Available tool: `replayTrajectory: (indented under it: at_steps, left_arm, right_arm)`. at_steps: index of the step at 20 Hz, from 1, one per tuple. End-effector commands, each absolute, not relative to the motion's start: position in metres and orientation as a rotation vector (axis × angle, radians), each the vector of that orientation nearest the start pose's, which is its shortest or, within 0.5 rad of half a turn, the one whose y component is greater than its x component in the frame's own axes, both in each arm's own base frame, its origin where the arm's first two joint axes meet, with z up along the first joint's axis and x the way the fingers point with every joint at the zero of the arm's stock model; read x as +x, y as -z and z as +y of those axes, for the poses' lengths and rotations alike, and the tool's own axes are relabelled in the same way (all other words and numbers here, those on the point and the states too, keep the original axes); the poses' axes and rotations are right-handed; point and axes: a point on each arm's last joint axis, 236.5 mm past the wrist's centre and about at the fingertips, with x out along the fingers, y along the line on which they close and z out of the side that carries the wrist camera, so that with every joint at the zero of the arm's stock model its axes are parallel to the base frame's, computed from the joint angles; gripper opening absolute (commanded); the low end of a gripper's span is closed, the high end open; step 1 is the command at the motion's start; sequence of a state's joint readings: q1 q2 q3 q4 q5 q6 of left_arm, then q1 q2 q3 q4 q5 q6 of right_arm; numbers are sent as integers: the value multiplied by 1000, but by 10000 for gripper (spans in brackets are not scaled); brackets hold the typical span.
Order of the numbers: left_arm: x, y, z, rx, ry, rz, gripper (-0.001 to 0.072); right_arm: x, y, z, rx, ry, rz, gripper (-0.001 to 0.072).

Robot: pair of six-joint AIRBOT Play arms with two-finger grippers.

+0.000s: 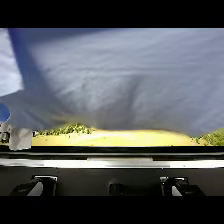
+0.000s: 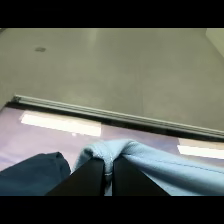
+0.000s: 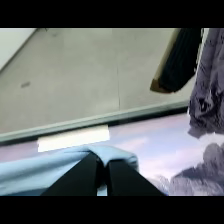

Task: Fold the clothes and pants, and hang the long-sleeved shirts on hangers.

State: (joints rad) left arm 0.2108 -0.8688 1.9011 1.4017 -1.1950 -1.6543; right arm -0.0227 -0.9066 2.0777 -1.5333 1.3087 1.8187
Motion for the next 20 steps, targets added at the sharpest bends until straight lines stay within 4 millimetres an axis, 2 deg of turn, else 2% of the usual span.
replayTrajectory:
  at_steps: [1,3,6,9,10,11,12,13,16,18,20]
  left_arm:
    - [354,-402,10,-184,46,361,13]
    - [402,-336,5,-224,96,540,13]
    - [473,-216,-4,-228,147,807,13]
    - [531,-96,-12,-241,164,978,13]
    - [547,-60,-12,-255,156,1010,13]
    - [559,-33,-12,-263,150,1033,13]
    - [571,-11,-11,-269,144,1045,13]
    - [582,2,-11,-277,140,1042,13]
    - [603,12,-6,-278,133,1013,13]
    - [597,14,-5,-279,136,1040,13]
    - [571,23,-7,-285,158,1155,13]
  right_arm:
    - [335,-405,-3,278,65,434,36]
    - [386,-337,-5,242,82,624,36]
    - [462,-233,-8,206,101,850,36]
    - [521,-133,-12,197,121,989,36]
    - [535,-107,-13,195,130,1008,36]
    - [550,-82,-16,203,145,1017,36]
    - [562,-62,-18,206,157,1017,36]
    - [572,-44,-21,209,174,1015,36]
    - [586,-11,-25,219,199,1020,36]
    - [579,3,-25,217,207,1071,36]
    - [558,12,-27,206,228,1167,37]
